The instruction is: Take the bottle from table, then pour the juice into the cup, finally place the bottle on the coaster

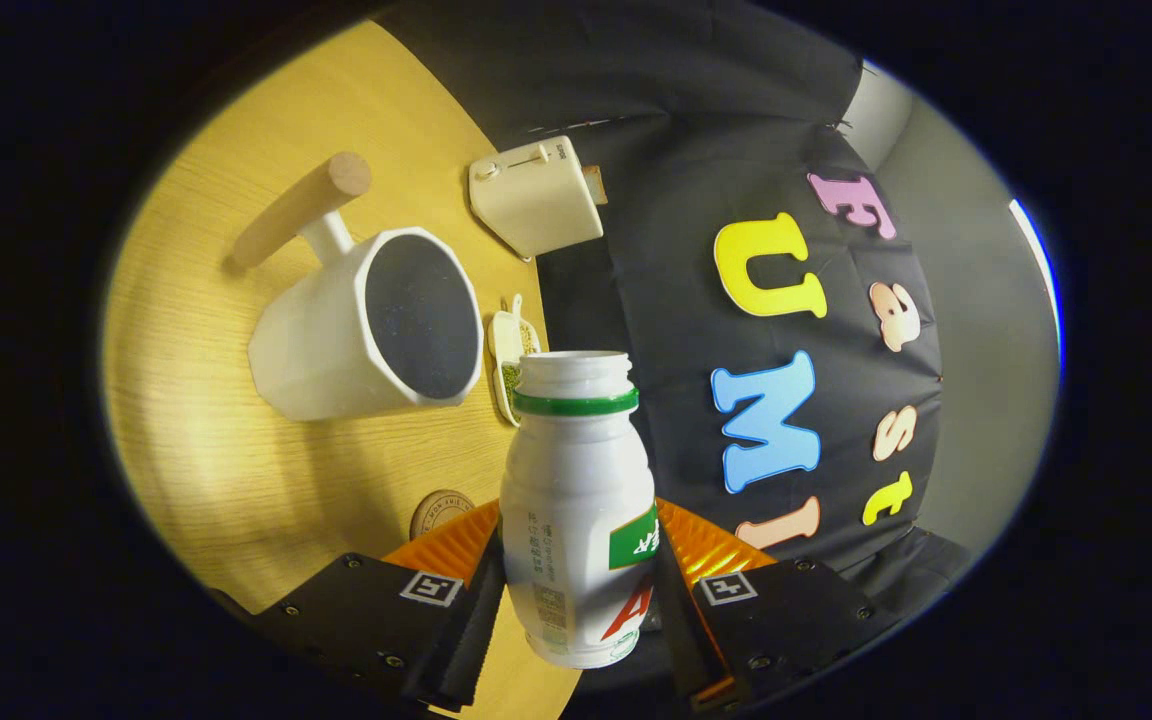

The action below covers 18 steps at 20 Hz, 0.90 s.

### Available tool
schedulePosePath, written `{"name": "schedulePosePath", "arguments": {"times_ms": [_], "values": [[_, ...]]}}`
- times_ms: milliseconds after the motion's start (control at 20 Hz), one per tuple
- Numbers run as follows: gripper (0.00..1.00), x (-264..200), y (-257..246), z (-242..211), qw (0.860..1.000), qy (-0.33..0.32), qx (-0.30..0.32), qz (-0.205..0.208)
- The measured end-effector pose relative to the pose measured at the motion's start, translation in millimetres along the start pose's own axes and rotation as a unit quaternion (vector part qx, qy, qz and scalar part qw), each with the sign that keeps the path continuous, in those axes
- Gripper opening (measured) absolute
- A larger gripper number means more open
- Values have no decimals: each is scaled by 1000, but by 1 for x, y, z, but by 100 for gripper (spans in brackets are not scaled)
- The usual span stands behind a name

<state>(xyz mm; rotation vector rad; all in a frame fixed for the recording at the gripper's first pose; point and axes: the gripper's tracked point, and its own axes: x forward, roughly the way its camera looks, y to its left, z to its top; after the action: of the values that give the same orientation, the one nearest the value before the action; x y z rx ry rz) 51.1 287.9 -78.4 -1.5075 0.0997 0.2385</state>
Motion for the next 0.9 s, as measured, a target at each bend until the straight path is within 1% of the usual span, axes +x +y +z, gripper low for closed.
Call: {"name": "schedulePosePath", "arguments": {"times_ms": [450, 650, 900], "values": [[71, 0, -6, 9, 997, -3, -71, -15], [71, -2, -12, 10, 994, -1, -103, -28], [71, 0, -12, 11, 991, -1, -127, -35]]}}
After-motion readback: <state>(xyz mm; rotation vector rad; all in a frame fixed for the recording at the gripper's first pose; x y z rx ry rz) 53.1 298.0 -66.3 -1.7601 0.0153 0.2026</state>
